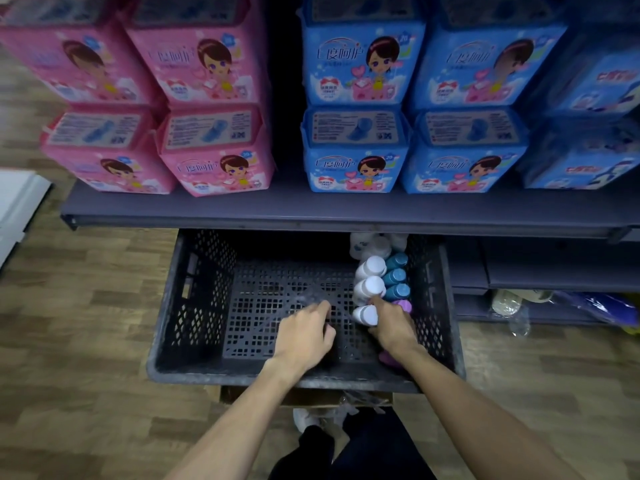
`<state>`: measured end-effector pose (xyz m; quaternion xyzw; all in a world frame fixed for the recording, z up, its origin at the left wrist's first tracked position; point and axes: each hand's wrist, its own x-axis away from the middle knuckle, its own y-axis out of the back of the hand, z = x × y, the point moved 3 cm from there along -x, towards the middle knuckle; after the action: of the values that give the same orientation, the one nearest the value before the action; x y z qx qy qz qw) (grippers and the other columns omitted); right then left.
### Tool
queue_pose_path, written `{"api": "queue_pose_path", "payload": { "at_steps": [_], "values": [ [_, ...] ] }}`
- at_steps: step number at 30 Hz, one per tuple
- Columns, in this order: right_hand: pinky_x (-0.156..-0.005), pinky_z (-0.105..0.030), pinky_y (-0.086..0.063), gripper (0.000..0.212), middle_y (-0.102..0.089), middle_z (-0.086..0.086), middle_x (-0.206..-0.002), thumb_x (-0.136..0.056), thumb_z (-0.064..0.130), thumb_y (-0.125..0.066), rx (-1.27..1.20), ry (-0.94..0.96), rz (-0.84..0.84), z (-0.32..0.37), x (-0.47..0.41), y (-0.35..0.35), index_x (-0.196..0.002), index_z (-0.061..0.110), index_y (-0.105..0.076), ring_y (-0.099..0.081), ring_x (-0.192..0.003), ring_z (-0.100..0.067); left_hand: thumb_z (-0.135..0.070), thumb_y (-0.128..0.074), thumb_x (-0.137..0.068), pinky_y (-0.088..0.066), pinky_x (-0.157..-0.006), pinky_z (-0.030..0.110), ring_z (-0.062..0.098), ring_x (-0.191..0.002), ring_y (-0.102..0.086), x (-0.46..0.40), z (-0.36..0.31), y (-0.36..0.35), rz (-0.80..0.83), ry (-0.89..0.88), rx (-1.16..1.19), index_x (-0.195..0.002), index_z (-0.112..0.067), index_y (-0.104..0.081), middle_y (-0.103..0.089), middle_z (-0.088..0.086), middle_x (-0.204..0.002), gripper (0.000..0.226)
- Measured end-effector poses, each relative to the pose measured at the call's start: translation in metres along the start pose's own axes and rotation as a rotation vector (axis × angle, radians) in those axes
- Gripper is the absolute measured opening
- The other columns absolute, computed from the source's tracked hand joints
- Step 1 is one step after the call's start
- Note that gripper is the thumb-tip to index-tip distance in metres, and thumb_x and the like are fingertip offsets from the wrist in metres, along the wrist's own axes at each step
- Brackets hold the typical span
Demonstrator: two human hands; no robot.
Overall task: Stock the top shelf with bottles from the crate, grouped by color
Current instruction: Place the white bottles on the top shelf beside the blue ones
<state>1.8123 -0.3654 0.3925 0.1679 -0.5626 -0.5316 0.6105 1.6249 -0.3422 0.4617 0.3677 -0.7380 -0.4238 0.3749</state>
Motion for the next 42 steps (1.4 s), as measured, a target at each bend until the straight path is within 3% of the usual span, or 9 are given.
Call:
{"api": "queue_pose_path", "payload": {
  "at_steps": [11,21,26,36,40,42],
  "values": [
    [-0.071,-0.034,-0.041,0.039,-0.065,-0.012,-0.112,-0.087,0.024,-0.061,0.115,0.101,-0.021,0.028,0.015,0.029,-0.125,0.02,-0.05,-0.062,-0.101,-0.036,-0.032,-0.046,-0.091,-0.053,-0.068,0.035,0.019,-0.085,-0.063,0.005,0.007,0.012,-0.068,-0.014,-0.003,-0.105,-0.023,-0.051,-0.063,-0.005,-0.1,0.017],
    [-0.076,-0.036,-0.048,0.038,-0.064,-0.01,-0.11,-0.082,0.032,-0.069,0.062,0.164,-0.152,0.069,0.044,0.096,-0.116,0.022,-0.056,-0.06,-0.102,-0.035,-0.031,-0.048,-0.089,-0.05,-0.063,0.035,0.024,-0.079,-0.061,0.004,-0.002,0.067,-0.162,-0.094,-0.031,-0.101,-0.02,-0.05,-0.058,-0.003,-0.09,0.016],
    [-0.076,-0.035,-0.053,0.042,-0.07,-0.005,-0.102,-0.071,0.034,-0.079,-0.063,0.214,-0.225,0.086,0.062,0.134,-0.108,0.024,-0.063,-0.065,-0.097,-0.028,-0.033,-0.048,-0.088,-0.046,-0.063,0.034,0.024,-0.082,-0.06,0.004,-0.006,0.095,-0.208,-0.147,-0.064,-0.103,-0.022,-0.05,-0.058,-0.004,-0.093,0.018],
    [-0.06,-0.029,-0.041,0.044,-0.061,0.008,-0.077,-0.072,0.046,-0.077,-0.138,0.46,-0.397,0.131,0.109,0.231,-0.106,0.023,-0.062,-0.054,-0.07,-0.012,-0.033,-0.05,-0.086,-0.037,-0.06,0.035,0.025,-0.087,-0.059,0.001,-0.014,0.185,-0.414,-0.302,-0.161,-0.102,-0.021,-0.048,-0.055,-0.002,-0.093,0.02],
    [-0.055,-0.028,-0.035,0.035,-0.058,0.004,-0.072,-0.075,0.048,-0.075,-0.137,0.523,-0.435,0.148,0.125,0.262,-0.084,0.021,-0.054,-0.05,-0.062,-0.011,-0.033,-0.053,-0.083,-0.039,-0.057,0.035,0.026,-0.084,-0.061,0.006,-0.024,0.219,-0.507,-0.37,-0.197,-0.107,-0.022,-0.052,-0.055,-0.002,-0.091,0.026],
    [-0.053,-0.024,-0.033,0.033,-0.058,0.004,-0.07,-0.077,0.045,-0.076,-0.16,0.562,-0.445,0.157,0.134,0.28,-0.083,0.022,-0.053,-0.045,-0.059,-0.008,-0.032,-0.052,-0.082,-0.038,-0.055,0.034,0.025,-0.081,-0.06,0.009,-0.031,0.239,-0.558,-0.396,-0.21,-0.102,-0.022,-0.052,-0.053,-0.003,-0.088,0.023]
  ]
}}
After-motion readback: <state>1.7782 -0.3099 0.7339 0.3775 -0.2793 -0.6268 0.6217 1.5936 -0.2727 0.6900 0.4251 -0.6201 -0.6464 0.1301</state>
